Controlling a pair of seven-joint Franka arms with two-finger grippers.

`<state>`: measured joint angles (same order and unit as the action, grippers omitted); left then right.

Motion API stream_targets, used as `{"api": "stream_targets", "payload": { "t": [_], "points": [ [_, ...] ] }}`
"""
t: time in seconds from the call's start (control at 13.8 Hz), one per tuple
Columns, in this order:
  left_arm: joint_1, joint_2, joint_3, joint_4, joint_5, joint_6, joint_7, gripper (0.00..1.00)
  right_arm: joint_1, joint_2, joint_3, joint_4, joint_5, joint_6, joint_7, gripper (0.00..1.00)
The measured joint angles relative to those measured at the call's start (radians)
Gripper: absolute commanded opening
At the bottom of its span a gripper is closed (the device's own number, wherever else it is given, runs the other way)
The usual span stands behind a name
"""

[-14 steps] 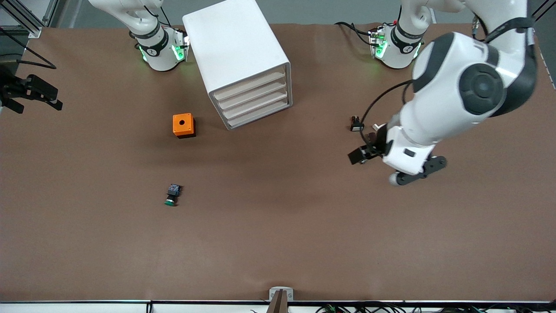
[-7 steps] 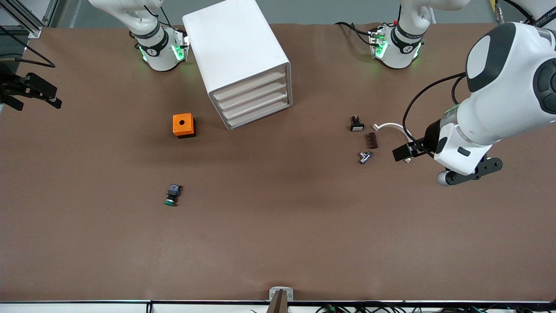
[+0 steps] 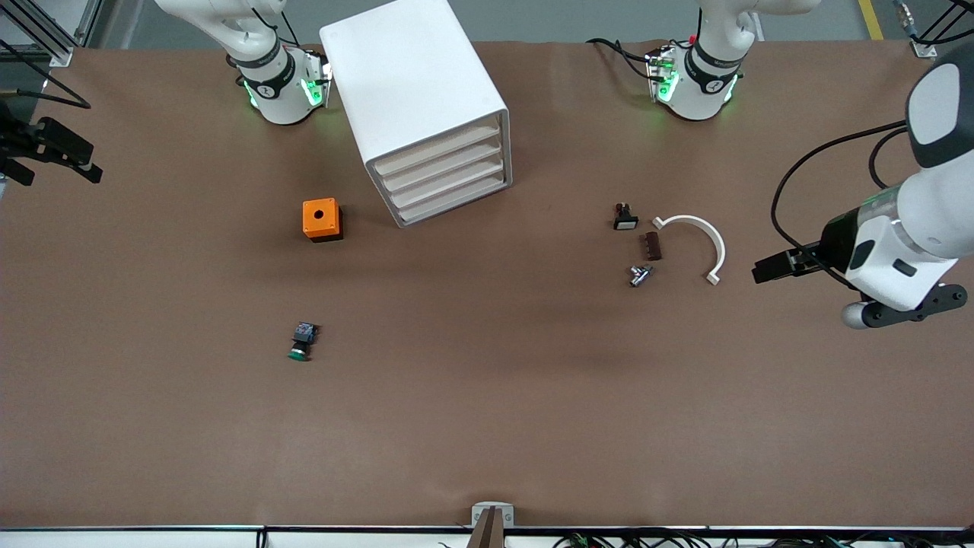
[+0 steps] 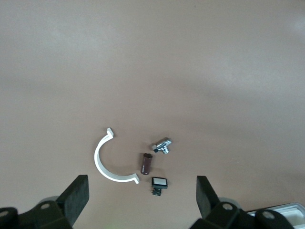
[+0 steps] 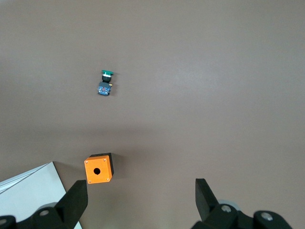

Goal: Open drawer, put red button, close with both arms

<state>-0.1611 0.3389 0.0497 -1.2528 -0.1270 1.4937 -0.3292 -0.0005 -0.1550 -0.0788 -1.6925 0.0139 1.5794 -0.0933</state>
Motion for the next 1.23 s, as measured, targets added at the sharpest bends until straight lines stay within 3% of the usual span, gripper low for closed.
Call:
{"api": "stream_targets", "payload": {
  "t": [0.72, 1.23],
  "points": [
    [0.085, -0.09, 0.0, -0.122, 0.006, 0.002, 0.155, 0.99, 0.0, -0.004, 0.0, -0.004, 0.004, 0.0, 0.013, 1.0],
    [0.122, -0.241, -0.001, -0.379, 0.009, 0.177, 0.249, 0.99, 0.0, -0.004, 0.0, -0.005, 0.005, 0.0, 0.022, 1.0]
  ]
}}
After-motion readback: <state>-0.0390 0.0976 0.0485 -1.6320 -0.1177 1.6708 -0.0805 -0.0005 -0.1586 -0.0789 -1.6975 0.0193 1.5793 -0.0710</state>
